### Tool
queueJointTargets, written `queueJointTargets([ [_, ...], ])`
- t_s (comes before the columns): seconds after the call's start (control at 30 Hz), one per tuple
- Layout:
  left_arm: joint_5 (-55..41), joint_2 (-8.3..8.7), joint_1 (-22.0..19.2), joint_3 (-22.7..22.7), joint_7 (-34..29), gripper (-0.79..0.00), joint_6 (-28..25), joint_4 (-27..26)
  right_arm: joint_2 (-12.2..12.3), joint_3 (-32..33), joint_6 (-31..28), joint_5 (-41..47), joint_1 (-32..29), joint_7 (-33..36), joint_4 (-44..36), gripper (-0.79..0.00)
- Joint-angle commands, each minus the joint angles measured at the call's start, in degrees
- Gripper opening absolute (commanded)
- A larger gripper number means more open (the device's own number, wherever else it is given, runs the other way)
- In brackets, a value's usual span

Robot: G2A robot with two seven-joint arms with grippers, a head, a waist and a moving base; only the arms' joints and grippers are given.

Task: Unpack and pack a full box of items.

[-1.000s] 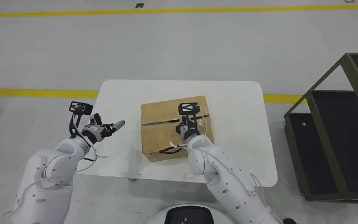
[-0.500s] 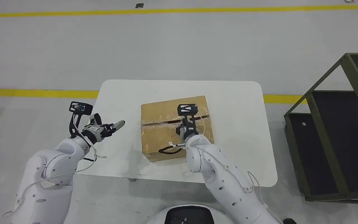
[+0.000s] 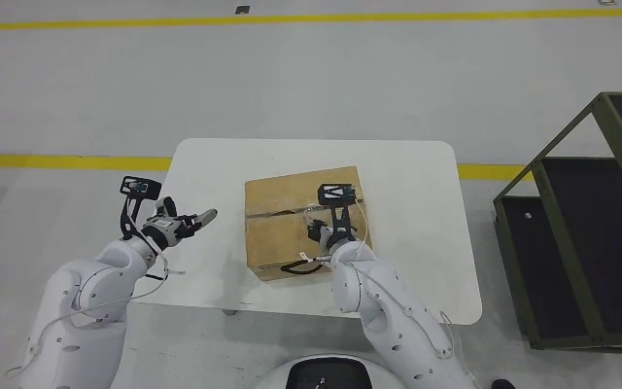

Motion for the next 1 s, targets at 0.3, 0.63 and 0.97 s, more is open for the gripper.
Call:
queueJointTargets([
  [0.3, 0.0, 0.0, 0.0, 0.0, 0.0, 0.0, 0.0, 0.0, 1.32, 5.52, -2.97, -5.54, -7.22, 5.76, -11.42, 0.0],
  [0.63, 0.0, 0.0, 0.0, 0.0, 0.0, 0.0, 0.0, 0.0, 1.05, 14.31, -13.62, 23.09, -13.64, -8.36, -11.48, 0.0],
  [0.97, 0.0, 0.0, 0.0, 0.0, 0.0, 0.0, 0.0, 0.0, 1.5, 16.23, -23.65, 28.98, -14.03, -10.6, -8.86, 0.0],
])
